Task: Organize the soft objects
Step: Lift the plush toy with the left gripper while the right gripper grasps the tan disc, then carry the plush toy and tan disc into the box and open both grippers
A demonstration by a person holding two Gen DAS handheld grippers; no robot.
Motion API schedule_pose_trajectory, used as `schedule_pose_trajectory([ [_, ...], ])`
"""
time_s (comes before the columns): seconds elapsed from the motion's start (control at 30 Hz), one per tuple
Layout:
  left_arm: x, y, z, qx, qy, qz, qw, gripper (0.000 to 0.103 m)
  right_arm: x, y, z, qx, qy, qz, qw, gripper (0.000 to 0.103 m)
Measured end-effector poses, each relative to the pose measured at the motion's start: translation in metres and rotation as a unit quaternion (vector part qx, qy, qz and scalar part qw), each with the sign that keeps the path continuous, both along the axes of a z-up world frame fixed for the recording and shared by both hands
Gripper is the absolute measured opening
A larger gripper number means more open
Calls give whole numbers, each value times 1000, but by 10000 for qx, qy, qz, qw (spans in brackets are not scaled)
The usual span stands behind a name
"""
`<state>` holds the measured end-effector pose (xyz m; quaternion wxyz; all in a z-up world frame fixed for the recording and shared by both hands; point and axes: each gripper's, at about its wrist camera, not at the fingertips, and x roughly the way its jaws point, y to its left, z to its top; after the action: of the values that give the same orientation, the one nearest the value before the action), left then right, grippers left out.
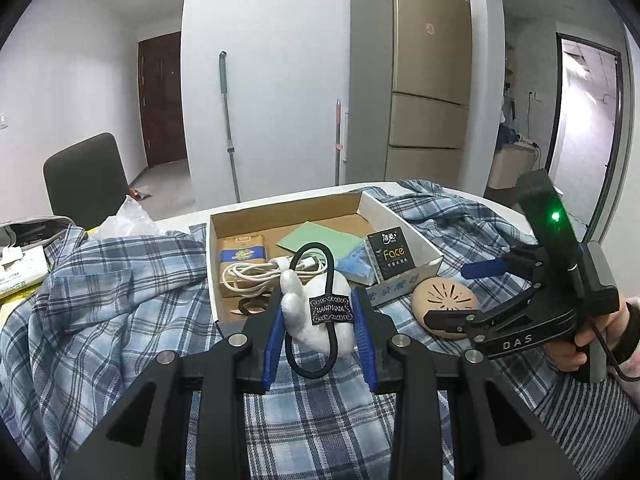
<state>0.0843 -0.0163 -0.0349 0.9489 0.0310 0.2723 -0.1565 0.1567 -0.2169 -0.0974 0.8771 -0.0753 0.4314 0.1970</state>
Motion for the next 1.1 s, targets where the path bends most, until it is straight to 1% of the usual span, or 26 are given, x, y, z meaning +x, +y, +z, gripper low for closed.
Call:
schedule_pose_trajectory([
  [0.17,0,0,0,-25,-3,14,10000,34,4,5,-10,-183,212,7,9996,82],
  [0.2,1,1,0,-34,0,22,10000,34,4,5,-11,-210,225,3,9995,81],
  [0.43,-1,1,1,-20,-35,51,10000,34,5,4,-11,-291,226,-14,9993,81],
  [0.63,-2,1,1,-19,-49,58,10000,34,10,-1,-13,-116,389,-57,9992,81],
  [0.97,-2,0,1,-5,-41,64,10000,34,8,7,-15,-294,354,18,9989,82],
  [1.1,-2,0,1,-1,-31,63,10000,34,8,11,-17,-474,349,30,9983,82],
])
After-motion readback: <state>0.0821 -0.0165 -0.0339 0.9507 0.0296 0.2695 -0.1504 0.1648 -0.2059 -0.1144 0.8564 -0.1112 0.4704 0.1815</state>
